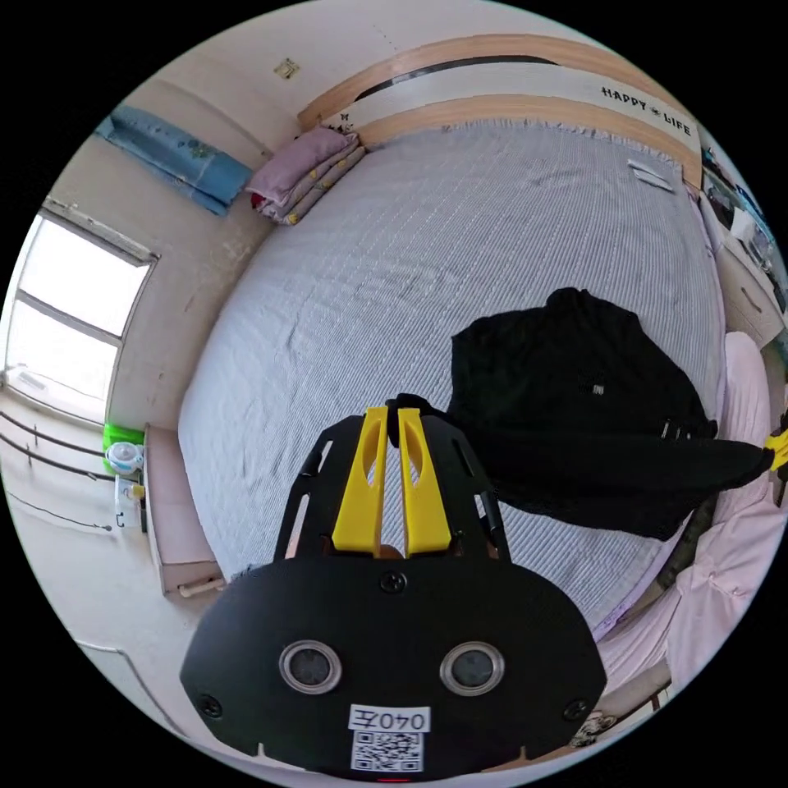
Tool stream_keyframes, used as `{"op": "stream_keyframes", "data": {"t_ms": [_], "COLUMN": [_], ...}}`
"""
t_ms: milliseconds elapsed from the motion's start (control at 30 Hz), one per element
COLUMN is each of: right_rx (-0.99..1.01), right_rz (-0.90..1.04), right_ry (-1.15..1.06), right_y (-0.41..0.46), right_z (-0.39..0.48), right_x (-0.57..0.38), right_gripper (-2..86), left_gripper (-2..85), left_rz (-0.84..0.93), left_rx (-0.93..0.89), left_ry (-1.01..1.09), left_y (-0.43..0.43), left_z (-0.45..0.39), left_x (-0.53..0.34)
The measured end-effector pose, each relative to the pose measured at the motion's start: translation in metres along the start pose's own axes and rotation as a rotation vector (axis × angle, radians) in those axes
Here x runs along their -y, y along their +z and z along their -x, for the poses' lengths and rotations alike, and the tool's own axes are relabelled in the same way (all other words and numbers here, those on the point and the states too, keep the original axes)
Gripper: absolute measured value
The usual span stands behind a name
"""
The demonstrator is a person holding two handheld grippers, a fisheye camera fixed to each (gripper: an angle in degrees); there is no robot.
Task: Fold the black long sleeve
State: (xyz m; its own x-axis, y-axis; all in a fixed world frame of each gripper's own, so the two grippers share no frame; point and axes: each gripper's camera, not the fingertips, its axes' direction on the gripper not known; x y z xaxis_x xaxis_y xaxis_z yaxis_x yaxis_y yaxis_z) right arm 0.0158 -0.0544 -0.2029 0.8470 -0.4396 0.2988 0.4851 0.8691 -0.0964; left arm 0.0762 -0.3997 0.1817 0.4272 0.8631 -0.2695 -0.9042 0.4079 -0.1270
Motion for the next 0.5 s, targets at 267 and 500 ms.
{"op": "stream_keyframes", "data": {"t_ms": [267, 500], "right_rx": [0.041, -0.049], "right_rz": [0.215, 0.275], "right_ry": [0.126, 0.203], "right_y": [0.072, 0.081], "right_z": [-0.085, -0.136], "right_x": [-0.072, -0.084], "right_gripper": [-0.4, 9.6], "left_gripper": [-0.5, 8.6], "left_rz": [0.195, 0.178], "left_rx": [-0.059, 0.037], "left_ry": [0.063, 0.001], "left_y": [0.103, 0.122], "left_z": [-0.108, -0.130], "left_x": [0.147, 0.179]}}
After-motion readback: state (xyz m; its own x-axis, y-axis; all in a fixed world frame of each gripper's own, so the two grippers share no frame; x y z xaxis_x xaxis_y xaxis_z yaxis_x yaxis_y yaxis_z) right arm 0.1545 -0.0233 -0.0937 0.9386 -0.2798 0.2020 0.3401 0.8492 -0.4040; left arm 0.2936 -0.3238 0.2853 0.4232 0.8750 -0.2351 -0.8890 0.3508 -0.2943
